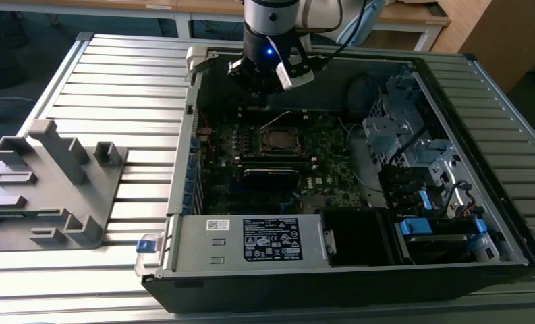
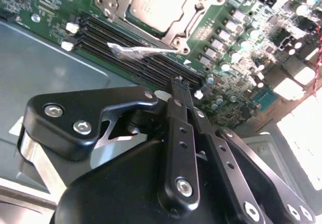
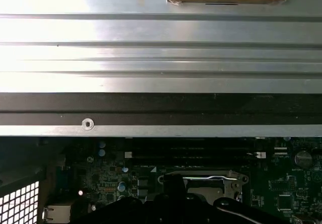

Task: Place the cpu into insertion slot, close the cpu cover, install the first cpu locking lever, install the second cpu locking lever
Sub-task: 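Install the first cpu locking lever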

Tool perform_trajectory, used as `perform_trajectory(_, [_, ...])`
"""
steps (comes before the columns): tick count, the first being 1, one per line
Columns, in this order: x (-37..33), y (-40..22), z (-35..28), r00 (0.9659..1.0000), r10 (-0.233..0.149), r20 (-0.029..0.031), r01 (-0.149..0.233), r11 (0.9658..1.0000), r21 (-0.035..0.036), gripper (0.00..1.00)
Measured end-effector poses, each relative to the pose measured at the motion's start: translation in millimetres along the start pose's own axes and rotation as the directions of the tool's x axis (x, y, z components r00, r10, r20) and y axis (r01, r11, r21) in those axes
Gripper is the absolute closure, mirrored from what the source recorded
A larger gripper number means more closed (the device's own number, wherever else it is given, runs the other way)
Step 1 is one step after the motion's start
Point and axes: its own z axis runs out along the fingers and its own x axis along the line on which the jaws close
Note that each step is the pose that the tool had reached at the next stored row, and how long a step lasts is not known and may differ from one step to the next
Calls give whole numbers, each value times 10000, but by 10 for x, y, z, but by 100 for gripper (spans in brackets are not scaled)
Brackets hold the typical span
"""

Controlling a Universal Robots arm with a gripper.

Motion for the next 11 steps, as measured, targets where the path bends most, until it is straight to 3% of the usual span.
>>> perform_trajectory(7, [-4,1,4,10000,0,4,0,10000,-2,89])
perform_trajectory(11, [-3,-2,17,10000,-6,36,6,10000,-3,89])
